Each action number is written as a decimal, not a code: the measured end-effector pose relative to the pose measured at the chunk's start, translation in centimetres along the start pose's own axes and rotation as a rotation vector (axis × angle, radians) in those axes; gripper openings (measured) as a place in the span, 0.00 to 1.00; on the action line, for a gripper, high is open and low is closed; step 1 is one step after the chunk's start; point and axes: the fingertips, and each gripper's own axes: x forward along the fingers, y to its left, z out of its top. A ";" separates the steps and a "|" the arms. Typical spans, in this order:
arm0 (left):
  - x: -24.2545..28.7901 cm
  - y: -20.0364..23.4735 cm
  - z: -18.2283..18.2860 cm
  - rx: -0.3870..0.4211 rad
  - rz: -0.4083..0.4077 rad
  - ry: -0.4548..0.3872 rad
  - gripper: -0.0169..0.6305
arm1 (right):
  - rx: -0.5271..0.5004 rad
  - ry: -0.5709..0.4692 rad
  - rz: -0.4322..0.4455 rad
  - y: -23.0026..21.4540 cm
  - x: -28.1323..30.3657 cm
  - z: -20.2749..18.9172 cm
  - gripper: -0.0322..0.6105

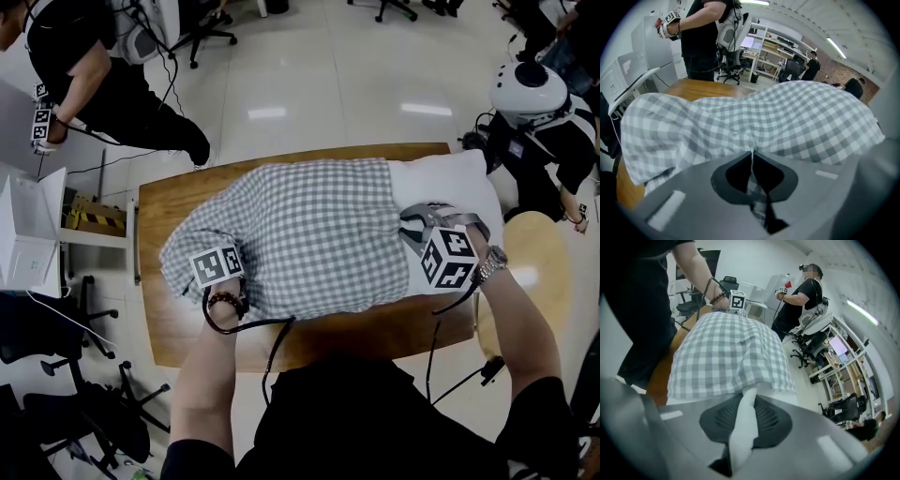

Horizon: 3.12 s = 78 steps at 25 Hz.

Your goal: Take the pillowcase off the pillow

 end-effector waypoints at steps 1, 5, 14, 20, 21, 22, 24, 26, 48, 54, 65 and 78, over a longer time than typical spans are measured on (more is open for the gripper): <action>-0.6 0.0 0.4 -0.007 -0.004 -0.019 0.04 | -0.005 -0.001 -0.014 -0.3 -0.5 0.2 0.12; -3.1 -0.5 1.5 -0.025 -0.025 -0.077 0.04 | -0.016 -0.007 -0.068 -1.1 -2.5 0.8 0.08; -6.7 -1.1 2.6 -0.034 -0.043 -0.211 0.04 | -0.028 -0.026 -0.164 -1.0 -5.8 1.7 0.07; -8.7 -2.2 3.2 -0.044 -0.036 -0.282 0.04 | -0.039 -0.042 -0.215 -1.1 -8.5 0.2 0.07; -8.9 -2.4 3.2 -0.046 -0.034 -0.291 0.04 | -0.042 -0.046 -0.222 -0.9 -8.8 -0.1 0.07; -9.2 -2.5 3.2 -0.049 -0.032 -0.302 0.04 | -0.046 -0.048 -0.228 -0.8 -9.1 -0.3 0.07; -10.0 -2.1 3.3 -0.058 -0.032 -0.322 0.04 | -0.050 -0.052 -0.241 -0.6 -9.7 -0.1 0.07; -10.8 -1.5 3.3 -0.066 -0.030 -0.339 0.04 | -0.051 -0.052 -0.250 -0.4 -10.2 0.3 0.07; -15.8 3.4 3.1 -0.145 0.040 -0.424 0.04 | -0.044 -0.046 -0.266 0.8 -12.3 -1.0 0.07; -15.9 4.3 2.5 -0.156 0.060 -0.429 0.04 | -0.033 -0.040 -0.262 1.3 -11.7 -2.0 0.07; -16.9 7.2 2.7 -0.185 0.092 -0.413 0.04 | -0.006 -0.014 -0.233 1.1 -11.2 -1.3 0.07; -15.3 7.7 1.8 -0.163 0.109 -0.371 0.06 | -0.020 0.016 -0.217 2.0 -9.0 -2.2 0.08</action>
